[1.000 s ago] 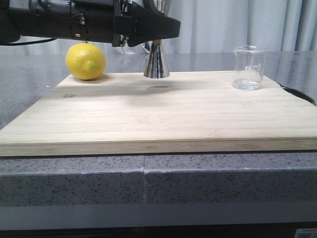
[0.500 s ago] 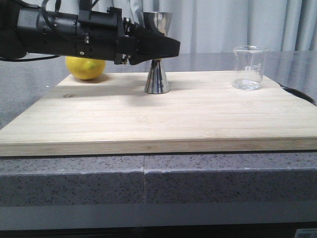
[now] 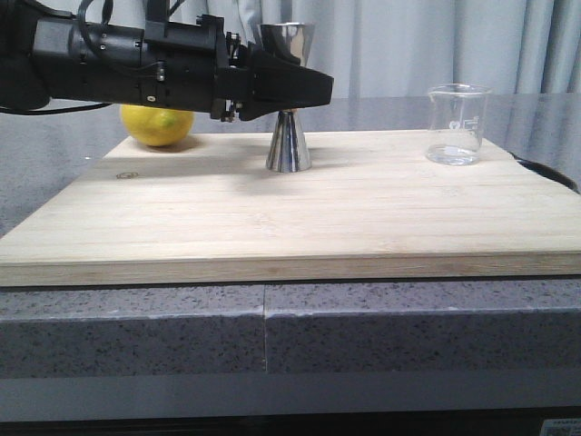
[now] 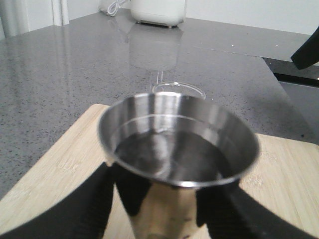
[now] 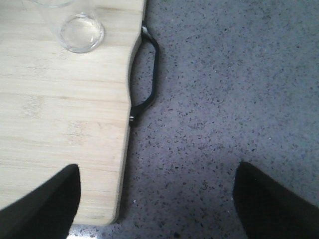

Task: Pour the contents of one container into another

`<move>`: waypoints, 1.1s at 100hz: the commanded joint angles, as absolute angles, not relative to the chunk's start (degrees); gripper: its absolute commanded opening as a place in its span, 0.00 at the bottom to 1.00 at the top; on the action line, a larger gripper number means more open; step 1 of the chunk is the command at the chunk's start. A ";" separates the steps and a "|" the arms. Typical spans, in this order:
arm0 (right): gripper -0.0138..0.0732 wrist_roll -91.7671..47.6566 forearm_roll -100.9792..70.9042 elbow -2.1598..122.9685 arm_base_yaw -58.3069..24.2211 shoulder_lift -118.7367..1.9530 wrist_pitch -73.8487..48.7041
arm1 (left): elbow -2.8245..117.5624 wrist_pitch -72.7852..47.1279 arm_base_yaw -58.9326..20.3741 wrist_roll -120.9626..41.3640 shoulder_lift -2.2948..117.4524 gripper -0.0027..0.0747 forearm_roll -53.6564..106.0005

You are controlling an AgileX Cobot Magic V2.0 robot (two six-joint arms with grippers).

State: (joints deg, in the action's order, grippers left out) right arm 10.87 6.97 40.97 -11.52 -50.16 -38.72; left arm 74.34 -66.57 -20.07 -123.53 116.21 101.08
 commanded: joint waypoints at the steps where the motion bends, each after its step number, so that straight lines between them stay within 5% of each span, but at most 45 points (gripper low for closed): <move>1: 0.81 10.91 8.09 42.97 -11.32 -49.44 -35.34 | 75.98 -71.37 -20.35 -123.07 113.26 0.70 106.02; 47: 0.81 10.91 8.09 42.97 -11.32 -49.44 -35.34 | 76.39 -55.38 -20.35 -99.33 101.32 0.75 80.35; 72: 0.81 10.91 8.09 42.97 -11.32 -49.44 -35.34 | 76.39 -46.92 -20.35 -72.51 89.55 0.75 53.07; 110: 0.81 10.91 8.09 42.97 -11.32 -49.44 -35.34 | 76.39 -51.42 -20.35 -27.01 75.99 0.74 11.20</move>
State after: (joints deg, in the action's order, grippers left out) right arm 10.87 6.97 40.97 -11.52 -50.16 -38.73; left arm 74.75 -51.00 -20.07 -39.13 80.19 19.53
